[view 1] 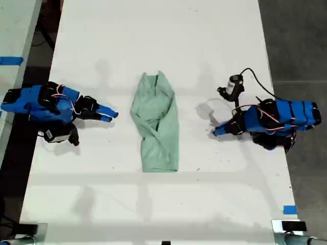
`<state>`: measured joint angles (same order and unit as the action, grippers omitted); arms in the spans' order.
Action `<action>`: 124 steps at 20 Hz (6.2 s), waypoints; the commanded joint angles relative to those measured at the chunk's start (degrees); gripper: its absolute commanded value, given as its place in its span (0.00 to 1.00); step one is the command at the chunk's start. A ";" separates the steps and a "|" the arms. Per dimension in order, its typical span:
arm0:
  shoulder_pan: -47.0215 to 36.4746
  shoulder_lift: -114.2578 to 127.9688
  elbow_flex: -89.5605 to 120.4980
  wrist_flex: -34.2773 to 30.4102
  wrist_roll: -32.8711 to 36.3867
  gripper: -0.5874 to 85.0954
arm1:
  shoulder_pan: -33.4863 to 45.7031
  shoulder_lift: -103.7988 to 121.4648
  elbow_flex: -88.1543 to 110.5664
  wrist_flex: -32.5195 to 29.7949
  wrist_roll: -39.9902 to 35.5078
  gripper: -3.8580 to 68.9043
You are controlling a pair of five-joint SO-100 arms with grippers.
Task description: Fold t shirt
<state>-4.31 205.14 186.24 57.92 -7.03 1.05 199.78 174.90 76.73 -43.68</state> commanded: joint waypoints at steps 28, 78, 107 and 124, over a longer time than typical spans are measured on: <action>21.88 -148.54 -130.61 10.55 -8.26 0.00 | -15.38 -140.10 -116.46 -3.43 38.32 0.05; -5.19 0.53 2.46 -0.26 38.76 0.15 | -10.81 1.05 2.11 2.55 -5.71 0.24; -4.92 0.53 2.46 -0.26 38.76 0.15 | -10.81 1.05 2.11 2.55 -5.62 0.17; -4.92 0.53 2.46 -0.26 38.76 0.14 | -10.81 1.05 2.11 2.55 -5.62 0.17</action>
<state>-9.05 205.31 186.33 57.57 31.38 -9.32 200.21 174.29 81.12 -48.52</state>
